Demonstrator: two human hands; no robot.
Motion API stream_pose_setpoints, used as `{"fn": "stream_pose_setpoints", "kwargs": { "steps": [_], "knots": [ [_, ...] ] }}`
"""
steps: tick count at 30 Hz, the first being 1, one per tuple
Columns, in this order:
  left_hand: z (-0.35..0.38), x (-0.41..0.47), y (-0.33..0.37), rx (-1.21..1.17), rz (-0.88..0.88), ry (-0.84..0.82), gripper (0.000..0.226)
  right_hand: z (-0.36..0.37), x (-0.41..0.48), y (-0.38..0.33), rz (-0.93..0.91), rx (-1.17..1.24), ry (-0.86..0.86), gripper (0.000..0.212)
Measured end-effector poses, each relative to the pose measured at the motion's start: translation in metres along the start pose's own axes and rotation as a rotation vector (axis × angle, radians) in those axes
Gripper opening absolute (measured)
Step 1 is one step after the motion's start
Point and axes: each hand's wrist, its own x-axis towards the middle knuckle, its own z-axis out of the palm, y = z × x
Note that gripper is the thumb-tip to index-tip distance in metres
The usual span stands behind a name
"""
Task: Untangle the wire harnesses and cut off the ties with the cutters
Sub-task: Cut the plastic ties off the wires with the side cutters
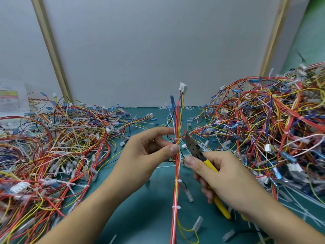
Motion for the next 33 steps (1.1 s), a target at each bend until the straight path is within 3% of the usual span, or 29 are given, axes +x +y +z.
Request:
{"fn": "stream_pose_setpoints", "kwargs": {
  "steps": [4, 8, 11, 14, 18, 20, 21, 23, 25, 28, 33],
  "knots": [
    [-0.001, 0.000, -0.001, 0.085, 0.003, 0.034, 0.033, -0.003, 0.004, -0.001, -0.040, 0.066, 0.065, 0.039],
    [0.001, -0.002, -0.005, 0.558, 0.252, -0.073, 0.032, -0.002, 0.005, -0.004, -0.054, 0.329, 0.057, 0.030],
    [0.002, -0.004, -0.008, 0.649, 0.277, -0.208, 0.036, -0.003, 0.006, -0.004, -0.060, 0.313, 0.112, 0.039],
    [0.000, -0.004, -0.007, 0.706, 0.310, -0.219, 0.035, -0.005, 0.006, -0.003, -0.042, 0.261, 0.144, 0.034],
    [-0.001, -0.003, -0.002, 0.743, 0.359, -0.117, 0.026, -0.005, 0.007, -0.003, -0.041, 0.233, 0.141, 0.010],
    [-0.006, 0.000, -0.002, 0.745, 0.382, 0.079, 0.011, -0.006, 0.009, -0.001, -0.024, 0.251, 0.178, 0.005],
    [-0.010, 0.003, -0.003, 0.767, 0.368, 0.195, 0.005, -0.007, 0.010, -0.001, -0.017, 0.263, 0.200, 0.006],
    [-0.019, 0.009, -0.006, 0.840, 0.248, 0.319, 0.021, -0.011, 0.011, -0.001, -0.013, 0.288, 0.244, 0.009],
    [-0.026, 0.012, -0.014, 0.987, 0.058, 0.200, 0.035, -0.013, 0.012, -0.001, -0.020, 0.302, 0.288, 0.008],
    [-0.026, 0.012, -0.021, 1.139, -0.139, 0.010, 0.014, -0.017, 0.012, -0.001, -0.014, 0.297, 0.349, 0.011],
    [-0.022, 0.015, -0.018, 0.796, -0.167, 0.042, 0.027, -0.017, 0.013, -0.002, 0.008, 0.265, 0.393, 0.010]
  ]
}}
